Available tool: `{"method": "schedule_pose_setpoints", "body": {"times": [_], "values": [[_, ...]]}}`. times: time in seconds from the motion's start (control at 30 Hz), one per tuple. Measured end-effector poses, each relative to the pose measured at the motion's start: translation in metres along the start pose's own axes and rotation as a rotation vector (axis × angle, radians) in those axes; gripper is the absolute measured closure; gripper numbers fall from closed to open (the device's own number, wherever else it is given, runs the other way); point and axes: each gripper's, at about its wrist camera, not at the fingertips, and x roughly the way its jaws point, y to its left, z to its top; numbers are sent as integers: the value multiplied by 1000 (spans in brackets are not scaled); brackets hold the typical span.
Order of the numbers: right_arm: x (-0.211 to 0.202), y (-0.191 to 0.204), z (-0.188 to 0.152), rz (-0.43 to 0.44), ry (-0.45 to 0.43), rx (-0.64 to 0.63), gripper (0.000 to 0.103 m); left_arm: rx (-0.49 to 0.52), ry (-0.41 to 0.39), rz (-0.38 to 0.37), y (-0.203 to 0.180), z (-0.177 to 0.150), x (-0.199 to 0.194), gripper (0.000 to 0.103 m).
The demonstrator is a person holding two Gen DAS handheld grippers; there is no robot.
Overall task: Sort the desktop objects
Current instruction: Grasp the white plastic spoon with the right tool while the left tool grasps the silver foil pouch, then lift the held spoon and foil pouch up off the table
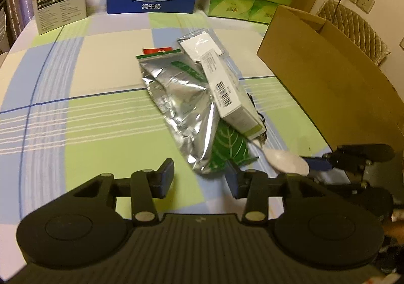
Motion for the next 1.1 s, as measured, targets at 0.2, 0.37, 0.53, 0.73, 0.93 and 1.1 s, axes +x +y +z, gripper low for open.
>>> {"method": "schedule_pose_setpoints", "body": {"times": [0.2, 0.37, 0.53, 0.73, 0.93, 1.1], "values": [[8, 8, 9, 11, 4, -29, 75, -18, 13, 2, 1, 5, 16, 55], [6, 28, 11, 44, -29, -108, 76, -28, 5, 22, 13, 0, 8, 50], [7, 48, 6, 113, -20, -148, 77, -45, -5, 53, 25, -3, 0, 38], [8, 41, 1, 91, -11, -103, 82, -8, 1, 83, 31, 9, 8, 27], [11, 28, 6, 55, -8, -84, 84, 35, 55, 56, 29, 33, 37, 26], [13, 27, 8, 34, -14, -94, 54, 65, 96, 59, 29, 42, 52, 27]]}}
